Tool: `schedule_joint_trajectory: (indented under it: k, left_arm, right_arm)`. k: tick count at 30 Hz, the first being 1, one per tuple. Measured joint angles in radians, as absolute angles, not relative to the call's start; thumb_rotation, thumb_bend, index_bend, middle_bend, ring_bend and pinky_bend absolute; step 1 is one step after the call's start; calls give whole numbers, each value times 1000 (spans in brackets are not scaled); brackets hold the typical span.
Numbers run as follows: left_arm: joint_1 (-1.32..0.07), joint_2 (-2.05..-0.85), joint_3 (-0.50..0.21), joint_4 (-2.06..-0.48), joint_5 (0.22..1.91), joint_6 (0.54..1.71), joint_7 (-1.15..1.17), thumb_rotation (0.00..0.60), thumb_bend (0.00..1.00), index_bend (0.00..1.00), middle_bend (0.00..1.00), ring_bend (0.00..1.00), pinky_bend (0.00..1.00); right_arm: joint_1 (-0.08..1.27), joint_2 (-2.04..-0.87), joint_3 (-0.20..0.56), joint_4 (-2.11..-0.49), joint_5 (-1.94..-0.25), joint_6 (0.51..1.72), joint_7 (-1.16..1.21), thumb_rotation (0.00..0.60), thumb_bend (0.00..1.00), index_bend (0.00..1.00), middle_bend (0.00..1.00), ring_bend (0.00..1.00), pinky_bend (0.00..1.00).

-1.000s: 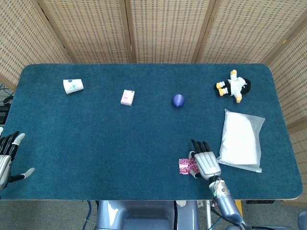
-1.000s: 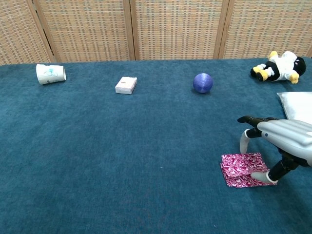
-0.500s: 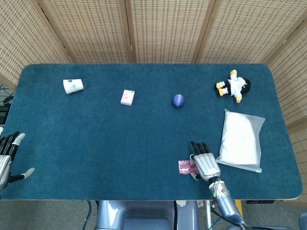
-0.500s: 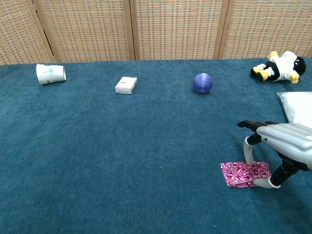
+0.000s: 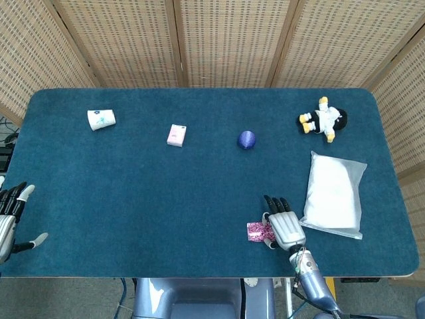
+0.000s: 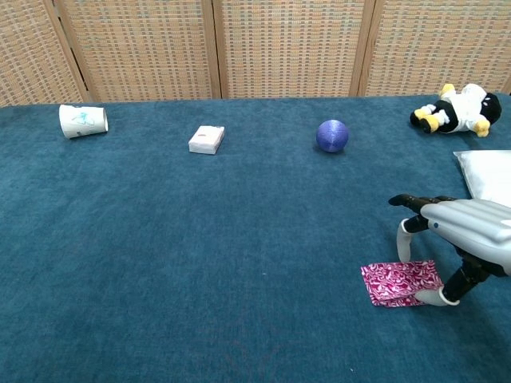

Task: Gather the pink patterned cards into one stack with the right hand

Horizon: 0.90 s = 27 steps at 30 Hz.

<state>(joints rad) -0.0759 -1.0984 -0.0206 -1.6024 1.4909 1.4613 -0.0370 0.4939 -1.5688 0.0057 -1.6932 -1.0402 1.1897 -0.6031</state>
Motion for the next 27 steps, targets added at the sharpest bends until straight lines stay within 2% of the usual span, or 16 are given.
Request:
schedule_joint_trajectory:
  k: [12,27]
  left_arm:
    - [-76,-1099,-20,-1602,1492,1461,-39,600,0,0,0,0,0]
    - [-76,-1099,-21,-1601,1491,1461,-40,600,0,0,0,0,0]
  right_arm:
    - [493,-1552,11,-1714,-1027,1173,-629,600,208,351,0,0,34]
    - [489,-1545,27,-1733,-1014,1174,-631,600,208,351,0,0,34]
